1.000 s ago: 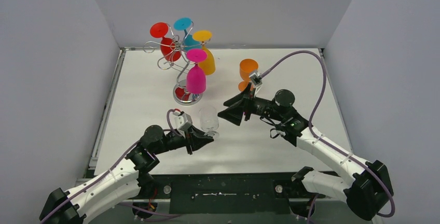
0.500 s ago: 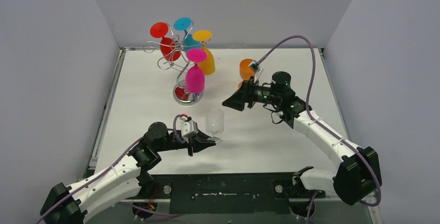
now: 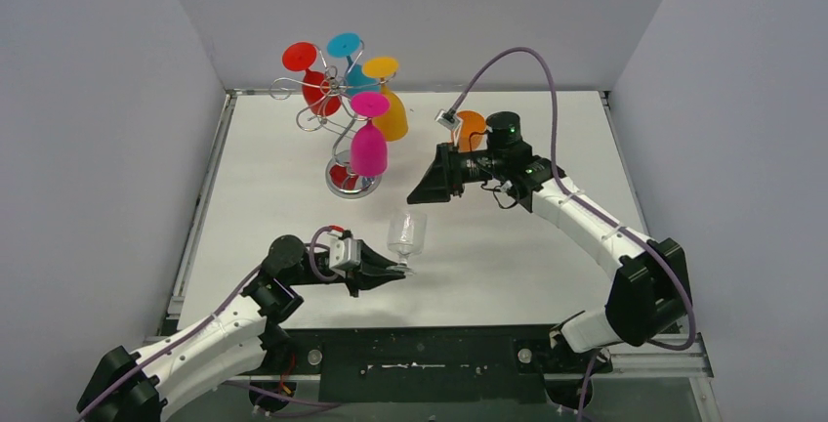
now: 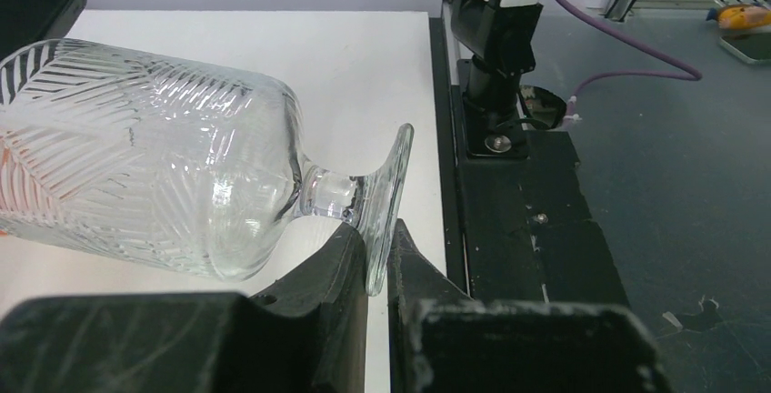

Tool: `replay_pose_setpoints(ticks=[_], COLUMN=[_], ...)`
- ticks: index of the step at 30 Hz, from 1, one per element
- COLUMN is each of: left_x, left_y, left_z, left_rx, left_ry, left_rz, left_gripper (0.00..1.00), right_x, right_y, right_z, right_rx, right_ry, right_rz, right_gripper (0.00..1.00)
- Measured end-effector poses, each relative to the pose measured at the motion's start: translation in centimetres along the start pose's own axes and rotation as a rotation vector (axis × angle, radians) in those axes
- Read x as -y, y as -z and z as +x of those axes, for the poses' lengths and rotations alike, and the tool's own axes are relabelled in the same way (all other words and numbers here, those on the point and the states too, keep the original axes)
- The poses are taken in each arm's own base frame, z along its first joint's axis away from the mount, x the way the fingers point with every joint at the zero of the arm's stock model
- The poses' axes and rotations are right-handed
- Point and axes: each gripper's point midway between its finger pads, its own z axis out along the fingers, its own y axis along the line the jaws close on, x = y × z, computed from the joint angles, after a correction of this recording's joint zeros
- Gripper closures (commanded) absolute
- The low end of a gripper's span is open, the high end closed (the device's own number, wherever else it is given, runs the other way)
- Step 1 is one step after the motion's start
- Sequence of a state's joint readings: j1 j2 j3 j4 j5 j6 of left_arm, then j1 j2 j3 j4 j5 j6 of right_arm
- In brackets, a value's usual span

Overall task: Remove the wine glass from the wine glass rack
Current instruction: Place the wine glass at the center of the board.

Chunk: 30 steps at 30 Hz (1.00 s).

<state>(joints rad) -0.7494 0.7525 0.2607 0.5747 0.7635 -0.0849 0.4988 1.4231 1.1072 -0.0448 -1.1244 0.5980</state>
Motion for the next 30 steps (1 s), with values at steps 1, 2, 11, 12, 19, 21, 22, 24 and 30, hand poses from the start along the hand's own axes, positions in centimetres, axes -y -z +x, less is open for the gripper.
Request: replay_pose_setpoints(ticks=[1,2,11,12,19,21,22,24,30], left_x=[0.1,0.2,1.1,1.2,1.7,2.0,2.1,2.2,2.6], left_y=[0.0,0.1,0.6,0.7,0.6,0.5,0.5,0.4,0.6], left_z=[-0.1,-0.3,-1.6,-1.7,-2.3,-2.4,-2.5,-2.5,-2.9], left_rx=[0.003,0.005,0.018,0.019,0.012,0.009,0.006,0.004,0.013], left_ry=[-0.004,-0.008,-0.035,-0.04,-0.041,-0.04,-0.038,-0.032,-0.054], left_rz=[0.009,0.021,0.113,0.127,0.203,0.228,0.238,0.251,0.283], left_gripper=[1.0,1.0,1.0,1.0,1.0,1.0,1.0,1.0,1.0], right_x=[0.0,-0.2,-3.4,-3.8,-5.3,-5.7,-6.0,-6.6,-7.5], right_y=[-0.2,-0.5,-0.8,-0.6,0.1,0.2,0.2,0.1,0.1], right_z=[0.2,0.5,3.0,3.3,4.2,4.4,4.5,4.9,5.4], right_rx=[-0.021,-0.052,-0.219,-0.231,-0.278,-0.29,-0.296,-0.312,-0.338], right_ry=[-0.007,-0.012,0.004,0.002,-0.02,-0.024,-0.023,-0.022,-0.017], right_rz=[-0.008,-0.024,-0.206,-0.226,-0.317,-0.336,-0.347,-0.37,-0.396], right_gripper=[0.43,0.44,0.5,0.5,0.58,0.63,0.65,0.69,0.79])
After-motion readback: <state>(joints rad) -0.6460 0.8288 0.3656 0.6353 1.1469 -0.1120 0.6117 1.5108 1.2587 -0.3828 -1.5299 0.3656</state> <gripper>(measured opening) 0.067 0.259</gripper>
